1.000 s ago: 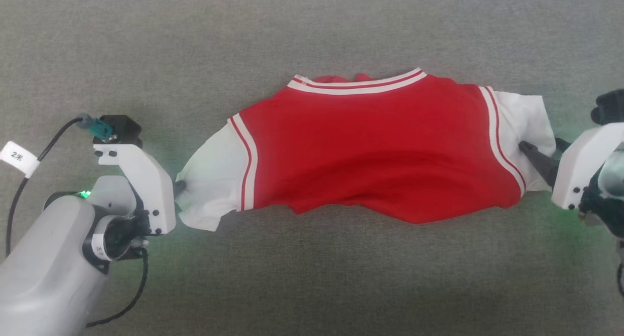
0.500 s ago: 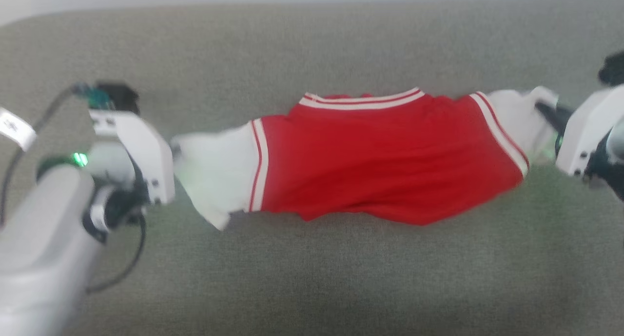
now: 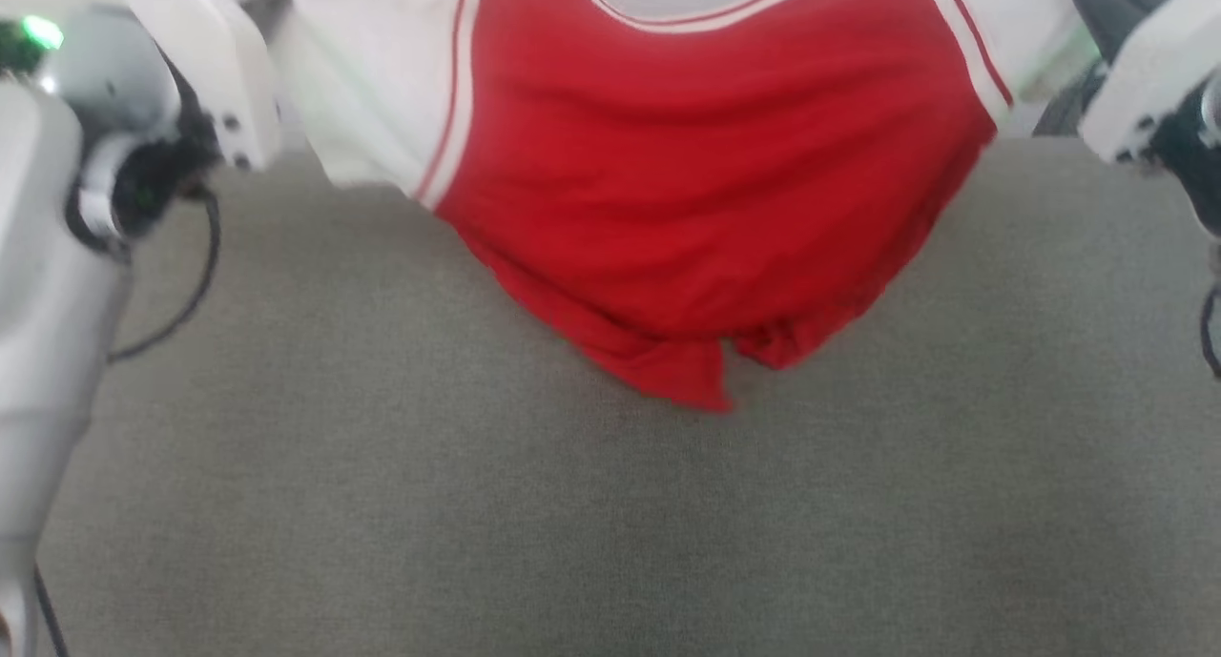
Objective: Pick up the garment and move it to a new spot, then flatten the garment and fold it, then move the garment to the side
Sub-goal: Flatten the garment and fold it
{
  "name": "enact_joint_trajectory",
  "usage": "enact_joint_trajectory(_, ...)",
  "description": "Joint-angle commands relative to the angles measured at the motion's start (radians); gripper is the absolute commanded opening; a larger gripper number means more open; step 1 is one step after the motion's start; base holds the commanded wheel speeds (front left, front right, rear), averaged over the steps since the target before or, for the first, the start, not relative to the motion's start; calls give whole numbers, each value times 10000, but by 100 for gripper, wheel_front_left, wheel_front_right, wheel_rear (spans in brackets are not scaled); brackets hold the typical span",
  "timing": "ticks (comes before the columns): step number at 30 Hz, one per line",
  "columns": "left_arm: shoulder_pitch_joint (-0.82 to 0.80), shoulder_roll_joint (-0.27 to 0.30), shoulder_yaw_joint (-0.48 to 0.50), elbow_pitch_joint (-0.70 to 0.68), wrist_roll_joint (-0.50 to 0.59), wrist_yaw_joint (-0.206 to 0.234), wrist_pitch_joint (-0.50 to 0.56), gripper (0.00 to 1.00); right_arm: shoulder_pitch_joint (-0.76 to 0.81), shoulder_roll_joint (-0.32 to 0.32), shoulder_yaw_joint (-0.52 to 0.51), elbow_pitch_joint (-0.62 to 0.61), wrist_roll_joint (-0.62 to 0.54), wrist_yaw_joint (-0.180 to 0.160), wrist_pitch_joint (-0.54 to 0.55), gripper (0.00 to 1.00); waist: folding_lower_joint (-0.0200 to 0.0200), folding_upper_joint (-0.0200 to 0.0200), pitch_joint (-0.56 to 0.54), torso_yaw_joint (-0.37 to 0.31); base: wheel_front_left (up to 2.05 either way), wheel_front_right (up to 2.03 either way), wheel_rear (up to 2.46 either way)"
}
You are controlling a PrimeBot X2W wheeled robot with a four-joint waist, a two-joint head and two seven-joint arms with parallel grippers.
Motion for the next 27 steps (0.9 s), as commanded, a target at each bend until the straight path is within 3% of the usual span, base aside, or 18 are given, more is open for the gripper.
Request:
enact_joint_trajectory(1,-331,-1,98,149,86,-58,-142,0,-282,139,-57,61,-58,0,-165,0,0,0,-280,19,0,0,0)
enact_joint_trajectory(14,-2614,-333,96,1526,542,-339,-787,0,-2219,641,393,1034,-499,-2,-980,0,0,0,-335,44,0,0,0)
enact_joint_trajectory(21,-3858,-737,-10,1949,884,-296,-1391,0,-3351,385,728,1845,-933,-2,-1999,0,0,0,974,4,0,0,0)
enact_joint_trajectory(27,-5281,-1173,-101,2530,1501,-160,-2626,0,-4736,172,951,2807,-1637,-2,-3484,0,0,0,2526,-1,0,0,0)
